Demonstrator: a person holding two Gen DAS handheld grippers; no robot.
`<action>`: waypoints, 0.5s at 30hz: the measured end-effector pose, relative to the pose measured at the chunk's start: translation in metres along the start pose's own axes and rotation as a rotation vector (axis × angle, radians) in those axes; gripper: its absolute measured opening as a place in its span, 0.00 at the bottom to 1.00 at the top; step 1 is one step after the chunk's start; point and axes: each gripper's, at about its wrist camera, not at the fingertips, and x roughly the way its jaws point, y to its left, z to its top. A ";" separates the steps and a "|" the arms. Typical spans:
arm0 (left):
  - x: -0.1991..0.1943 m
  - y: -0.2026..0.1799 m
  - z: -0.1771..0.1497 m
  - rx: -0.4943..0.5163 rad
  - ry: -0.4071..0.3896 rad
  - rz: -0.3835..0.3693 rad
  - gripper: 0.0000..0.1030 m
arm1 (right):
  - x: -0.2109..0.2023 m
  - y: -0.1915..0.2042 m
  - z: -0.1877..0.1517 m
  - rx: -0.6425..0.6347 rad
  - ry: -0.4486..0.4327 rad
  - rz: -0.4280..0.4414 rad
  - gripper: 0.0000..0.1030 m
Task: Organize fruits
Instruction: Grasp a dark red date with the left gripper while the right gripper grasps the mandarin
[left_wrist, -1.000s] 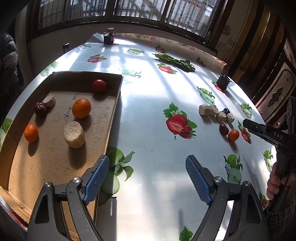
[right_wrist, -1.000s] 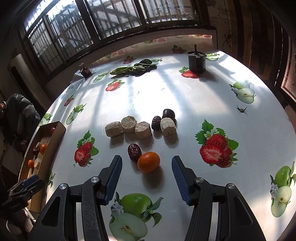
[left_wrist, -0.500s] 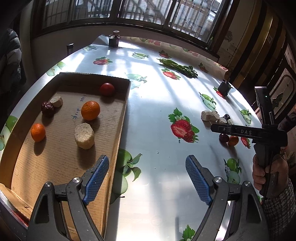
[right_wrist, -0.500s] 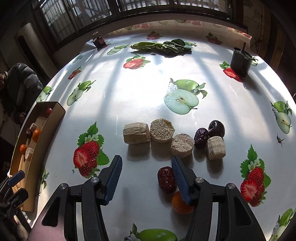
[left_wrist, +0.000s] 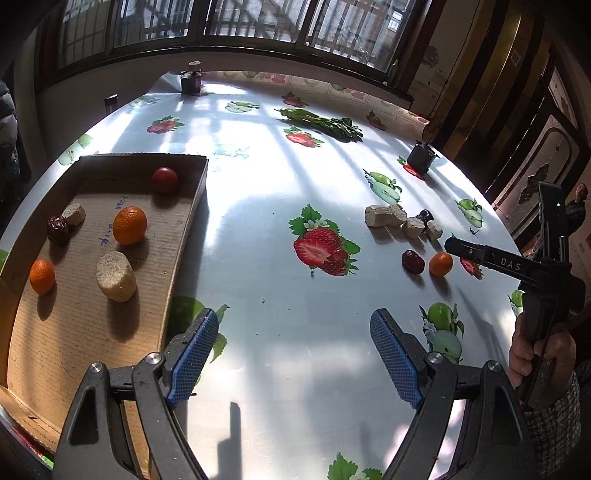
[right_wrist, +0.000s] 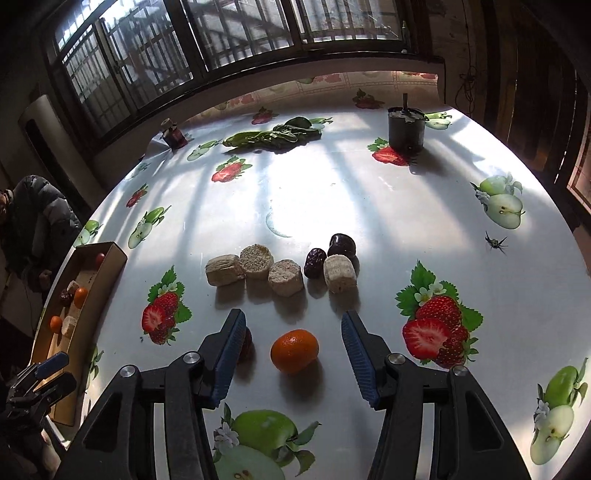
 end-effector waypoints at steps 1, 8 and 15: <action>0.001 -0.006 0.001 0.016 0.000 0.000 0.80 | 0.002 -0.002 -0.002 0.002 0.005 -0.003 0.50; 0.017 -0.055 0.010 0.142 0.012 0.004 0.75 | 0.024 0.000 -0.013 -0.004 0.041 -0.013 0.41; 0.056 -0.112 0.019 0.297 0.030 -0.019 0.74 | 0.015 -0.015 -0.020 0.026 0.024 -0.029 0.33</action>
